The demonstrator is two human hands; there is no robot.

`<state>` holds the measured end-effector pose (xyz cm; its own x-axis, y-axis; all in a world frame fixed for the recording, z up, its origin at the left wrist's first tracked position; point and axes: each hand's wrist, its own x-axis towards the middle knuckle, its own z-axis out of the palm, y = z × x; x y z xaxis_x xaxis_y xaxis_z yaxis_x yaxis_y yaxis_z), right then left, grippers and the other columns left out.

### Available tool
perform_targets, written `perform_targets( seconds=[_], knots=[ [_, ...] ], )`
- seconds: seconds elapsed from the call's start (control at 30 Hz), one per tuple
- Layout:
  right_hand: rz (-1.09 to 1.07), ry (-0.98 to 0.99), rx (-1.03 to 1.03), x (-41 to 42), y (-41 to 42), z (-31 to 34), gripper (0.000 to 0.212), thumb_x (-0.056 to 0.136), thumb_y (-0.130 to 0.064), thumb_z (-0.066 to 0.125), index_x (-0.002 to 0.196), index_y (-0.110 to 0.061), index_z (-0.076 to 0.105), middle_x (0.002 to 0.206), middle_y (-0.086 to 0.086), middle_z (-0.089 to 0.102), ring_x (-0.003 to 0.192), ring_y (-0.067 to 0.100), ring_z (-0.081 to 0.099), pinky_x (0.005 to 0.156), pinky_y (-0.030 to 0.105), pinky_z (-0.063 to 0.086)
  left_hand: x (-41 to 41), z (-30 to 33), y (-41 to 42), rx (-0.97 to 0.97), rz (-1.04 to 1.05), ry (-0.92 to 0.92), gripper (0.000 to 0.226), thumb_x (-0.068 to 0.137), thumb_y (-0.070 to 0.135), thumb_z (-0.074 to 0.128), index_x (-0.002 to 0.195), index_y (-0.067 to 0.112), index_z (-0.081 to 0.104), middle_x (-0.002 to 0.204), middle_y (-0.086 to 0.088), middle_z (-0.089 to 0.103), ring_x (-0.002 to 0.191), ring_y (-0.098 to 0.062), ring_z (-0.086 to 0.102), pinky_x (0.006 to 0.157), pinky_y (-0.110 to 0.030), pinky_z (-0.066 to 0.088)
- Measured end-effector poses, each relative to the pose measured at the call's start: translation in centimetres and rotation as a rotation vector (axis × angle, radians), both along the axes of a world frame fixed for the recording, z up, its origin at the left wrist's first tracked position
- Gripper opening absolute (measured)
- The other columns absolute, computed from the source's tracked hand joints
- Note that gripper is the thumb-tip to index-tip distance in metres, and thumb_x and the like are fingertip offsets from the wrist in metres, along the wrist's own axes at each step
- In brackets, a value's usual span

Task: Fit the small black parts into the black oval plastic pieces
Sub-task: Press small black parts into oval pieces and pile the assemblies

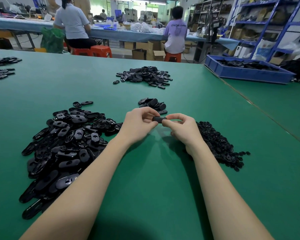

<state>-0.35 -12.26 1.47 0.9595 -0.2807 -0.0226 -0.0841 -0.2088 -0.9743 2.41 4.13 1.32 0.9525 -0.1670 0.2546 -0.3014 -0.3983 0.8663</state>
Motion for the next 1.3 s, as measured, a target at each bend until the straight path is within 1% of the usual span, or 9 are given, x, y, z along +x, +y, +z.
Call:
perform_targets(
  seconds=[0.1, 0.2, 0.3, 0.4, 0.6, 0.77, 0.9, 1.13, 1.3],
  knots=[
    [-0.021, -0.025, -0.052, -0.2, -0.2, -0.1, 0.013, 0.083, -0.028, 0.077, 0.094, -0.027, 0.072, 0.07, -0.014, 0.073, 0.044, 0.001, 0.056, 0.058, 0.021, 0.044, 0.7, -0.4, -0.5, 0.071, 0.08, -0.129, 0.016, 0.081, 0.015, 0.075, 0.09, 0.029, 0.075, 0.079, 0.02, 0.071, 0.068, 0.002, 0.062, 0.065, -0.008, 0.045],
    [-0.029, -0.042, -0.07, 0.0, -0.4, -0.2, 0.007, 0.084, -0.026, 0.074, 0.091, -0.027, 0.072, 0.069, -0.015, 0.072, 0.045, 0.002, 0.056, 0.056, 0.02, 0.043, 2.8, -0.6, -1.2, 0.297, 0.211, -0.248, 0.015, 0.082, 0.029, 0.076, 0.097, 0.033, 0.074, 0.094, 0.013, 0.066, 0.091, -0.011, 0.057, 0.076, -0.027, 0.045],
    [-0.032, -0.038, -0.092, 0.1, -0.3, -0.3, 0.005, 0.085, -0.025, 0.072, 0.088, -0.025, 0.075, 0.079, -0.007, 0.076, 0.052, 0.004, 0.057, 0.063, 0.024, 0.048, 5.5, -0.4, -2.0, 0.441, 0.307, -0.231, 0.019, 0.086, 0.032, 0.072, 0.105, 0.032, 0.074, 0.1, 0.005, 0.063, 0.107, -0.02, 0.054, 0.077, -0.03, 0.041],
    [-0.038, -0.04, -0.106, 0.3, -0.2, -0.5, 0.006, 0.085, -0.025, 0.07, 0.087, -0.025, 0.076, 0.082, -0.005, 0.077, 0.062, 0.007, 0.058, 0.069, 0.025, 0.048, 7.3, -0.5, -2.7, 0.537, 0.329, -0.211, 0.021, 0.09, 0.03, 0.067, 0.11, 0.03, 0.072, 0.108, 0.001, 0.063, 0.114, -0.024, 0.052, 0.076, -0.03, 0.038],
    [-0.046, -0.031, -0.176, 0.5, 0.1, -0.9, 0.007, 0.084, -0.03, 0.07, 0.084, -0.027, 0.076, 0.077, -0.011, 0.075, 0.06, -0.003, 0.058, 0.062, 0.024, 0.042, 7.2, -0.7, -3.4, 0.481, 0.348, -0.205, 0.025, 0.087, 0.032, 0.069, 0.112, 0.027, 0.066, 0.108, 0.002, 0.065, 0.11, -0.022, 0.055, 0.076, -0.03, 0.041],
    [-0.059, -0.016, -0.327, 0.4, 0.6, -1.1, 0.008, 0.082, -0.038, 0.066, 0.084, -0.033, 0.072, 0.073, -0.018, 0.072, 0.077, 0.005, 0.067, 0.071, 0.028, 0.051, 4.2, -0.4, -3.2, 0.403, 0.32, -0.225, 0.021, 0.088, 0.03, 0.066, 0.108, 0.027, 0.066, 0.102, 0.006, 0.064, 0.105, -0.018, 0.056, 0.073, -0.028, 0.041],
    [-0.052, 0.005, -0.475, -0.1, 1.4, -1.0, 0.011, 0.081, -0.045, 0.063, 0.088, -0.037, 0.067, 0.072, -0.025, 0.067, 0.079, 0.001, 0.063, 0.063, 0.024, 0.038, 1.0, -0.8, -2.1, 0.348, 0.284, -0.267, 0.015, 0.087, 0.03, 0.066, 0.102, 0.029, 0.065, 0.095, 0.012, 0.061, 0.096, -0.014, 0.053, 0.074, -0.028, 0.043],
    [-0.087, 0.046, -0.71, -0.4, 3.2, -1.3, 0.019, 0.083, -0.052, 0.062, 0.092, -0.036, 0.066, 0.083, -0.022, 0.07, 0.094, 0.016, 0.067, 0.076, 0.029, 0.042, -1.4, -0.8, 0.1, 0.371, 0.19, -0.22, 0.009, 0.089, 0.028, 0.065, 0.098, 0.028, 0.066, 0.094, 0.01, 0.062, 0.094, -0.014, 0.055, 0.082, -0.032, 0.05],
    [-0.04, 0.093, -0.819, -0.1, 3.9, -1.0, 0.019, 0.083, -0.048, 0.063, 0.095, -0.034, 0.065, 0.096, -0.014, 0.072, 0.101, 0.022, 0.066, 0.077, 0.03, 0.04, -1.2, 0.6, 2.4, 0.436, 0.204, -0.21, 0.011, 0.089, 0.028, 0.064, 0.099, 0.026, 0.068, 0.097, 0.007, 0.065, 0.096, -0.015, 0.053, 0.088, -0.035, 0.049]
  ],
)
